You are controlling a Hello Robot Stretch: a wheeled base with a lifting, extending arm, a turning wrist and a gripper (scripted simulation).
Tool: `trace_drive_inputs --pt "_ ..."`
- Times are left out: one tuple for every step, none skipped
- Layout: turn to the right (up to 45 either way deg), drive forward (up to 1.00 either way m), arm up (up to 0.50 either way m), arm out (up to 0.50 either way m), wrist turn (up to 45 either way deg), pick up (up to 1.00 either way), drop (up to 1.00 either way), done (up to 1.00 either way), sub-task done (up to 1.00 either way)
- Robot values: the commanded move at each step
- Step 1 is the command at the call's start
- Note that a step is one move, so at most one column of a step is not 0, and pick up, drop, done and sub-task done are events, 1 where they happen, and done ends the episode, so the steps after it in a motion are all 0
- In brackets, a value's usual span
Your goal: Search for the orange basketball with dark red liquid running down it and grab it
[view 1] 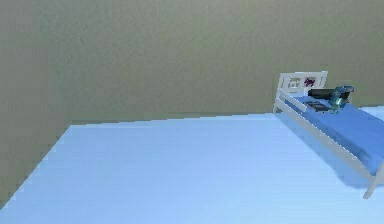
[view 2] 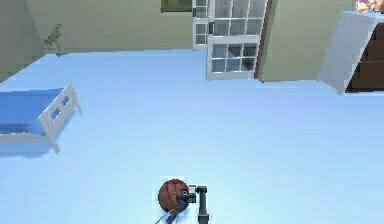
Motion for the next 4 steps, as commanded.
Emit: trace_drive_inputs --pt "0.0 0.0 0.0 0.0 45.0 0.0 0.0 0.0 0.0" --pt "0.0 0.0 0.0 0.0 45.0 0.0 0.0 0.0 0.0" --pt "0.0 0.0 0.0 0.0 9.0 0.0 0.0 0.0 0.0" --pt "0.0 0.0 -0.3 0.0 0.0 0.0 0.0 0.0 0.0"
